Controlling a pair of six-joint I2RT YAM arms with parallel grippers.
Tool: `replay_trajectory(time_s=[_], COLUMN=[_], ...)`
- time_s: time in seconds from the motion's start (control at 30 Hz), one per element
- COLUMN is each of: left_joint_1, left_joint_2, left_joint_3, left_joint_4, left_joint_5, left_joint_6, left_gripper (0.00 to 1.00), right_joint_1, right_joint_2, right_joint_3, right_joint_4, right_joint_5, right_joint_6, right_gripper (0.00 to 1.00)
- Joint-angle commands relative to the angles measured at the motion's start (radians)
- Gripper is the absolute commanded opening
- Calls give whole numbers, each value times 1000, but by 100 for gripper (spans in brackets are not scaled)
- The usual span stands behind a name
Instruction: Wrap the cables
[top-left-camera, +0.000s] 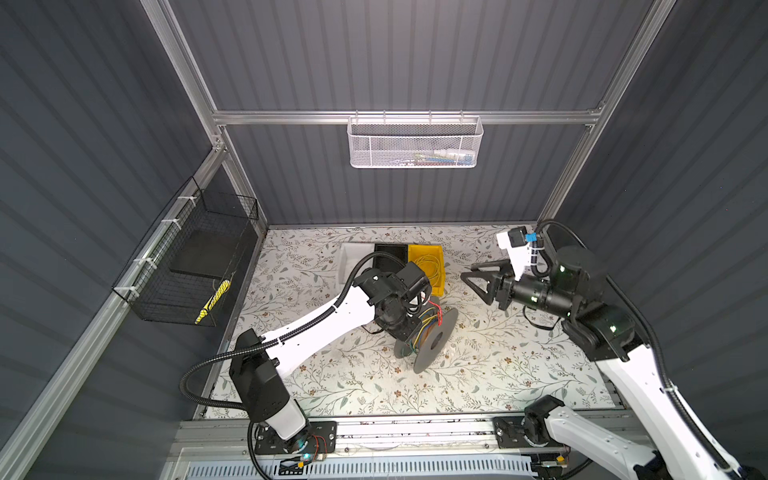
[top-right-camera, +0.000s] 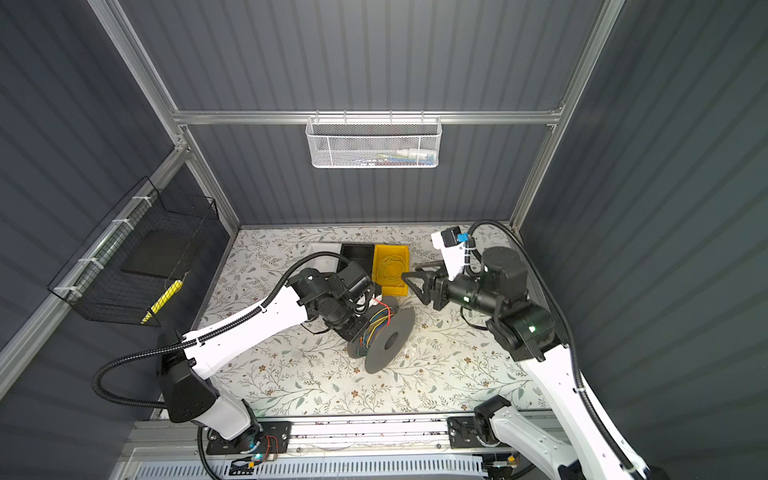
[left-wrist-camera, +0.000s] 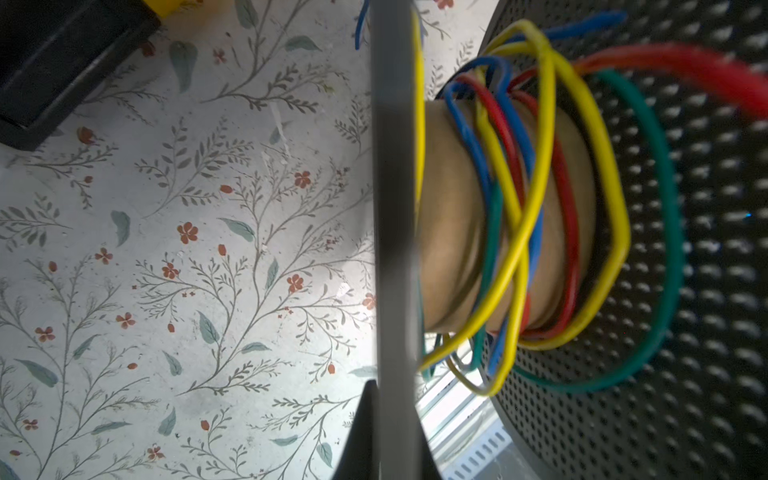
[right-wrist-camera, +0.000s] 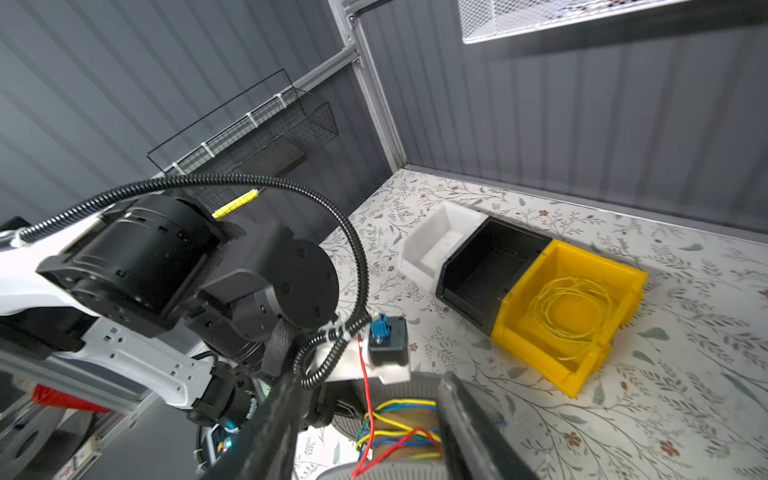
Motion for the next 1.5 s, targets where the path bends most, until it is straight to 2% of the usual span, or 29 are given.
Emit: replay_trajectory(time_s=[0.0,0.1,0.37,0.57,0.73,0.97,1.07,1.13,1.23,1.37,1.47], left_joint_1=[-1,-1,-1,-1,0,1,2,2,2,4,4], left_joint_2=[-42,-31,-40,-42,-53,-65,-66,-67,-74,-77,-78], left_joint_3=[8,20,4,-1,-18,-33,-36,-36,-38,-41,-42], left_joint_4=[14,-19,3,12,17,29,29,30,31,32,36], left_joint_5=[93,95,109,110,108,88,86,85,86,84,83], left_joint_6=[77,98,101,105,101,96,95,95,98,98,96], left_gripper=[0,0,0,0,0,0,0,0,0,0,0], right_joint_1=[5,15,62,68,79,108,111,111,110,111,122], right_joint_2=[98,135,237,323,373,429,435,440,433,431,445], right_joint_3=[64,65,13,52,91,165,172,179,186,186,182], right_joint_4=[-220,-287,-297,-327,-317,-404,-423,-444,-464,-460,-451], right_joint_5=[-187,-208,-270,-268,-304,-301,-286,-264,-223,-249,-277], right_joint_6=[-63,-99,-137,-186,-192,-237,-245,-255,-268,-263,-264], right_gripper=[47,46,50,46,35,19,20,28,32,33,28])
